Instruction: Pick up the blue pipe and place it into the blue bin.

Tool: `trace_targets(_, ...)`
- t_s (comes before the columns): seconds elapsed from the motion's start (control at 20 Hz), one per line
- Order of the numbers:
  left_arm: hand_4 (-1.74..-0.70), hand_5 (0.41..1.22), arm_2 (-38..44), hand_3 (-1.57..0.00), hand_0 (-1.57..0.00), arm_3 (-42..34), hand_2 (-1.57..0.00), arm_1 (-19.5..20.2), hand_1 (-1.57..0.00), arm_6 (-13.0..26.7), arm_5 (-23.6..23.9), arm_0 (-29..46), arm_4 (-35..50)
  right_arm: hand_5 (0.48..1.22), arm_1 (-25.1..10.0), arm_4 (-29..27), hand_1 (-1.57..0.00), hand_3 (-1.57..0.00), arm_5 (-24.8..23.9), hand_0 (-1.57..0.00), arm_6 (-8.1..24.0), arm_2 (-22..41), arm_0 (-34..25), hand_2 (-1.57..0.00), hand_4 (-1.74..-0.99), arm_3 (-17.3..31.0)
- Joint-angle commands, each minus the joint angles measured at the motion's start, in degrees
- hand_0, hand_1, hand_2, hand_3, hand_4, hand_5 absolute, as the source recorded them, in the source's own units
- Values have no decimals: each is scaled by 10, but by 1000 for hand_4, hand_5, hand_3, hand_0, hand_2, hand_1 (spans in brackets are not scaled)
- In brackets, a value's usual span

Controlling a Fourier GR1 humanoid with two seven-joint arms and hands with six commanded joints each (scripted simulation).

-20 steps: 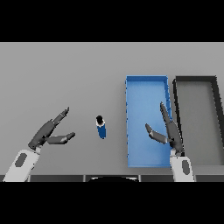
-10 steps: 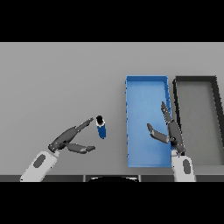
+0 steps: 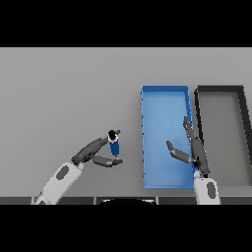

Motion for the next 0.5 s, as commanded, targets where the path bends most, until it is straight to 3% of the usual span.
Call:
trace_targets(0.0,-1081,442,-3,1,1,11,1,-7,1,-16,4,-7,-11,597,2,-1,1,1,0,1,-3,1,4,1,-1265,-6)
trace_targets(0.2,-1109,507,-1,-18,1,46,-19,-52,1,-42,-2,-28,6,600,2,-4,1,1,0,1,7,-2,0,1,-1267,-3)
trace_targets(0.3,-1208,607,16,-255,-17,59,-290,-64,-160,-49,-4,-30,29,600,3,-4,1,1,0,1,5,-1,-1,1,-1261,-2)
trace_targets(0.35,-1253,730,19,-519,-187,78,-481,-80,-348,-47,-4,-34,37,600,4,-4,1,1,-1,1,0,-2,0,1,-1260,-1)
trace_targets(0.45,-1419,906,19,-875,-668,75,-873,-95,-788,-48,11,-25,38,605,3,3,1,1,1,1,-7,3,-1,1,-1259,5)
